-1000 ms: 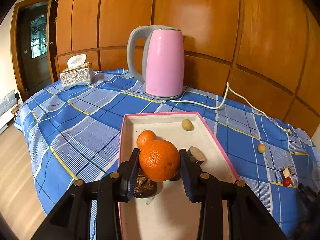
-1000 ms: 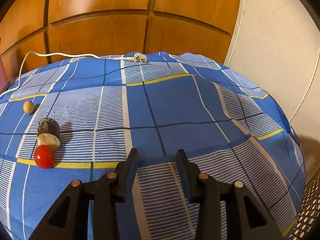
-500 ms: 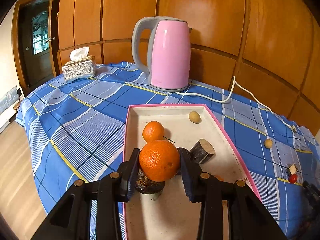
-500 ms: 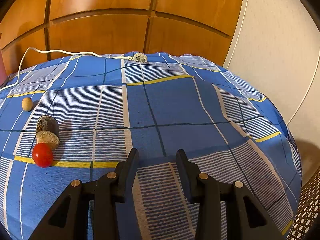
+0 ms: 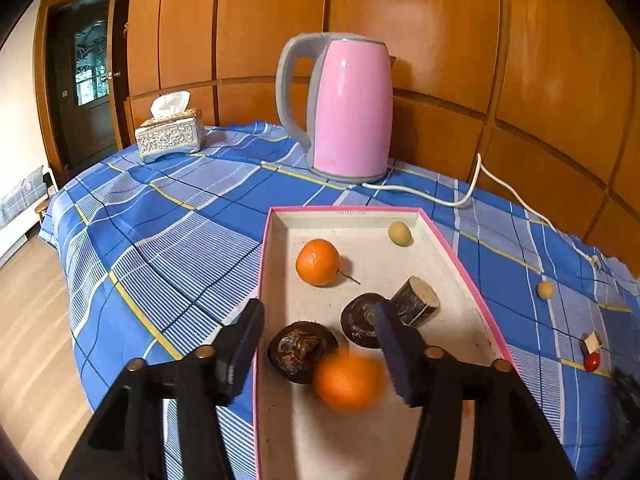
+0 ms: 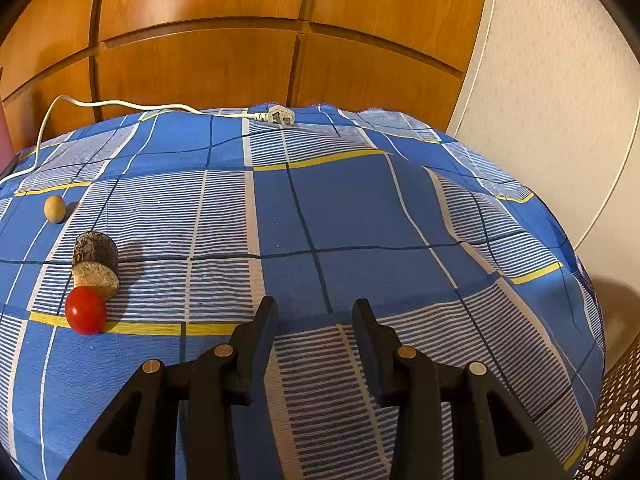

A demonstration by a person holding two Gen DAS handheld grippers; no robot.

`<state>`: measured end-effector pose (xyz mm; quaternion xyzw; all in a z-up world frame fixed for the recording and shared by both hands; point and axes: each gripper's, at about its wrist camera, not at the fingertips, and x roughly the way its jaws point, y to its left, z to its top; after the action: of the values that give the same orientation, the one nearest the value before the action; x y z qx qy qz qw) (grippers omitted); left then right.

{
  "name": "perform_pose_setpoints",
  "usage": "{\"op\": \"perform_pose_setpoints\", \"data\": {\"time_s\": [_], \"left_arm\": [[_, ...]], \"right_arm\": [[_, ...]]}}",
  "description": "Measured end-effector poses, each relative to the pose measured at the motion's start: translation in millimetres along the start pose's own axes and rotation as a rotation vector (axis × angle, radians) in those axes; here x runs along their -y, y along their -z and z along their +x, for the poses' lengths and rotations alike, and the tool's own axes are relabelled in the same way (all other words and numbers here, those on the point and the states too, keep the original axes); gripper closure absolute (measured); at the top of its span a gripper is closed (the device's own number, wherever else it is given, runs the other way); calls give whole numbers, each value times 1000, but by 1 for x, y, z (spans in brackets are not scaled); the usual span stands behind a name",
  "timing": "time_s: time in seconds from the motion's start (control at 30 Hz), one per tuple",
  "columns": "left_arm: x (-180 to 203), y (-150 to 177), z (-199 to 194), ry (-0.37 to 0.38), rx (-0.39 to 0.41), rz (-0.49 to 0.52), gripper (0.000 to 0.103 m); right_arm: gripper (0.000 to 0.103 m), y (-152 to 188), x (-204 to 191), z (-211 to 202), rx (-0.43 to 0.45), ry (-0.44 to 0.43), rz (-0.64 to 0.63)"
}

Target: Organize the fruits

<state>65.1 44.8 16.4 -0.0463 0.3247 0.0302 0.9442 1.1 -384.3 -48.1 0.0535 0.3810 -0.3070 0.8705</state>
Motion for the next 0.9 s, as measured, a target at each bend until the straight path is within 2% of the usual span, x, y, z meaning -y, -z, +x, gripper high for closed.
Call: {"op": "perform_pose_setpoints", "data": {"time_s": [0.03,0.2,0.4,0.63,0.9], "left_arm": [[0,0,-1,-2,2,-2,38],[-10,4,-7,4,-8,-34,38],[-32,18,-19,-30,-7,-73,30],[-54,42,-14,-70,-69,-134,27],[-54,42,-16,-61,-68,-161,20]], "right_arm": [[64,0,0,0,0,0,0],[64,0,1,0,0,-5,4],[64,0,2,0,-1,-11,9],[64,0,2,0,-1,-16,12],[64,0,2,-1,-2,-16,13]]}}
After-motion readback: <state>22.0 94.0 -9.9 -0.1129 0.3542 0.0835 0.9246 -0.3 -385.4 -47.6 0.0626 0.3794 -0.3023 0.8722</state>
